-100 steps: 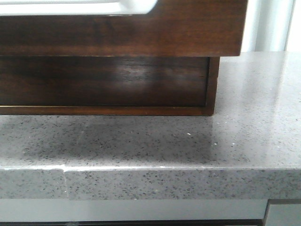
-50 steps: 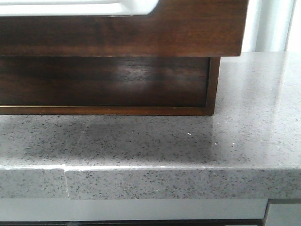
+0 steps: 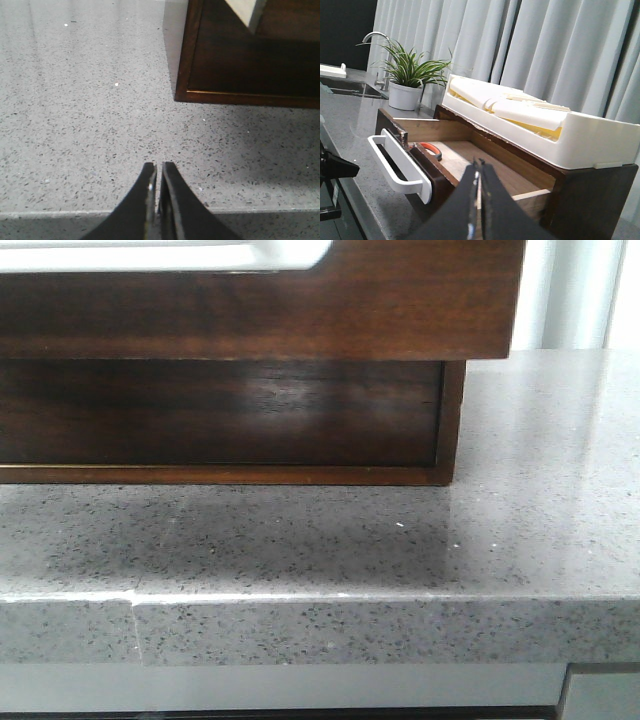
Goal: Put scissors in drawer with both arms
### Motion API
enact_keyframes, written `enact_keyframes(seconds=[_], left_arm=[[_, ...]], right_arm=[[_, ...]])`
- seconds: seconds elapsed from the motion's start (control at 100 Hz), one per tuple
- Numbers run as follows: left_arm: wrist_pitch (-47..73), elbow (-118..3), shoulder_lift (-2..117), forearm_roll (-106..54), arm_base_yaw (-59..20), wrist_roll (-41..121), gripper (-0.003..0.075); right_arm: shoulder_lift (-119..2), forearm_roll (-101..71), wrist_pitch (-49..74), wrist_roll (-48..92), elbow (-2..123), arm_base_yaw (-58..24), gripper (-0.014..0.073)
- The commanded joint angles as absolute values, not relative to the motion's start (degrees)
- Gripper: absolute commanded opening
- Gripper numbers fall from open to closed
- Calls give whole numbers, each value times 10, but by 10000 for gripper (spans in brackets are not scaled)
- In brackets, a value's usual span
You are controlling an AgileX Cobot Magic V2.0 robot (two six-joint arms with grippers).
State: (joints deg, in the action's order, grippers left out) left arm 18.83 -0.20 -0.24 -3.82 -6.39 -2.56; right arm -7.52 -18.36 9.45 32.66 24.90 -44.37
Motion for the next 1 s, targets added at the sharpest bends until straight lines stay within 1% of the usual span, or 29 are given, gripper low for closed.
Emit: enact_keyframes(seconds=[0.0, 0.3, 0.37, 0.47, 0.52, 0.59, 0.66, 0.73, 0.8, 0.88, 0.91, 0.99], left_arm=[[166, 9, -21, -49, -69, -30, -20], [166, 9, -21, -49, -69, -30, -20], [166, 9, -21, -49, -69, -30, -20], [166, 9, -21, -49, -69, -30, -20], [166, 9, -21, -49, -69, -30, -20], [166, 9, -21, -49, -69, -30, -20], [166, 9, -21, -49, -69, -30, -20], [166, 9, -21, -49, -69, -30, -20], [166, 9, -21, -49, -69, -30, -20], [166, 9, -21, -49, -69, -30, -20], [166, 9, -21, -49, -69, -30, -20], [166, 9, -21, -49, -69, -30, -20]], right_arm=[[-81, -186, 50, 326, 262, -441, -45], [-81, -186, 51, 326, 262, -437, -45], [-81, -182, 10, 326, 247, -417, -45], [-81, -153, -49, 326, 211, -337, -45], [-81, -149, -69, 326, 182, -266, -45], [-81, -141, -65, 311, 136, -171, -45], [-77, -106, -61, 271, 88, -86, -45], [-69, -59, -61, 205, 41, -28, -45], [-55, -17, -61, 125, 3, 5, -45], [-30, 31, -58, 50, -27, 17, -45], [-21, 44, -12, 39, -24, 17, -45], [3, 46, 39, 38, -25, 17, -45]])
